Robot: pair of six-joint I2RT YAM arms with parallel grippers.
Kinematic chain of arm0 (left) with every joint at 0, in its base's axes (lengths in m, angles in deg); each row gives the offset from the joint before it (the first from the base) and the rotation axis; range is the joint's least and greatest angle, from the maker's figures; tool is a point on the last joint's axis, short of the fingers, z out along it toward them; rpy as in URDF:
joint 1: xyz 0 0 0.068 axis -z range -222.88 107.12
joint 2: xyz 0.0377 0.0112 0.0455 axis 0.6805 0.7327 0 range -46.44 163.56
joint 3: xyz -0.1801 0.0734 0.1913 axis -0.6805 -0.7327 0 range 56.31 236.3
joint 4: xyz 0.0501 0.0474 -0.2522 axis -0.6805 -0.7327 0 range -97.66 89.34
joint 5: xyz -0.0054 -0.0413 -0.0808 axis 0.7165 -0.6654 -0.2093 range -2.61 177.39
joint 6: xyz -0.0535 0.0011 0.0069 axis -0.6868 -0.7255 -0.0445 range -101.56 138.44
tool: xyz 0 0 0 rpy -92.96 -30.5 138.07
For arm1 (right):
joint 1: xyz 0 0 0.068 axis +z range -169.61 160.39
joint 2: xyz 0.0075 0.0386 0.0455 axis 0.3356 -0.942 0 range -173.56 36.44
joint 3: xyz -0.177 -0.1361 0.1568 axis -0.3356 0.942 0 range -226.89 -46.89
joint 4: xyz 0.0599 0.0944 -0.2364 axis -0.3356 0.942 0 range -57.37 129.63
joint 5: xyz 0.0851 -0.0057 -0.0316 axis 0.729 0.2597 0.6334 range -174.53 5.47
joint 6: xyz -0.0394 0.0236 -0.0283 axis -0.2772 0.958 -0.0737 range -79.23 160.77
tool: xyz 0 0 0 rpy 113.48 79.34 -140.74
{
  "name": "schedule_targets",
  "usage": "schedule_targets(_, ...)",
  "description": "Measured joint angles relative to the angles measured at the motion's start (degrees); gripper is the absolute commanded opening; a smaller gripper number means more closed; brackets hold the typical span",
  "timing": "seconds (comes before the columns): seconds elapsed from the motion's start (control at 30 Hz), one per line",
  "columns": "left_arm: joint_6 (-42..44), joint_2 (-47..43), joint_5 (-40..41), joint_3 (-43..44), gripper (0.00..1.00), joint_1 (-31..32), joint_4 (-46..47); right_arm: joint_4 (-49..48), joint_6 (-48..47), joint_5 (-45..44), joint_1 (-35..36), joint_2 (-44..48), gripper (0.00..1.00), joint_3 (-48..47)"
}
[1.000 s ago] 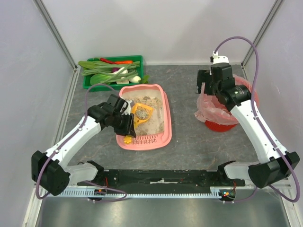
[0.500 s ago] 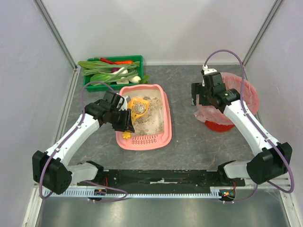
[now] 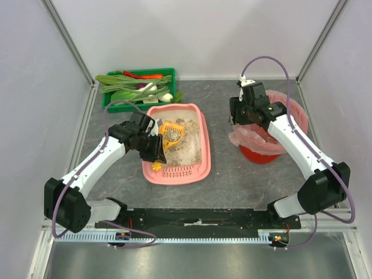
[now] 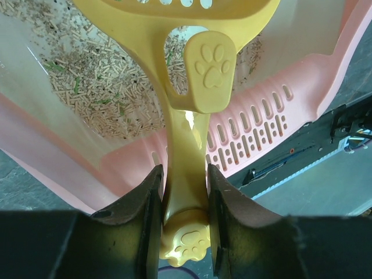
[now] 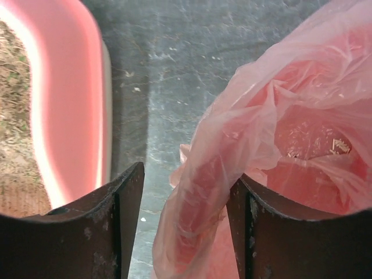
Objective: Clean the litter box
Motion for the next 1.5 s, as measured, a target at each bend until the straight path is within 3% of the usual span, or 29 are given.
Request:
schedule_targets(0.53,0.2,1.01,-0.28,0.46,0.02,0.0,0.15,-0.42,-0.61,7.61,4.79,-5.77,0.57,-6.49)
schedule_targets(0.63,0.61,0.94,0.02,0.55,0.02,0.0,0.13,-0.46,-1.05,9.27,5.53,-5.77,0.63,-7.15)
schedule_targets(0.67,0.74,0.9,0.15,0.55,0.02,0.0,0.11,-0.44,-1.2,9.68,5.86,-5.77,0.73,-7.41)
schedule_targets(0.77,1.51,0.57,1.29,0.55,0.02,0.57,-0.2,-0.46,-1.53,10.08,6.36,-5.77,0.88,-8.13)
schedule_targets(1.03,2.32,-3.26,3.39,2.8,0.02,3.67,-4.24,0.15,-1.88,6.6,6.51,-2.56,0.92,-9.55)
schedule_targets(1.27,2.27,-4.85,5.95,11.1,0.02,4.57,-10.16,0.92,-1.81,-2.89,6.51,3.61,0.92,-12.5)
schedule_targets(1.5,2.27,4.13,8.83,29.35,0.02,9.73,-12.85,-0.68,-0.7,-13.16,6.49,6.16,0.92,-13.53)
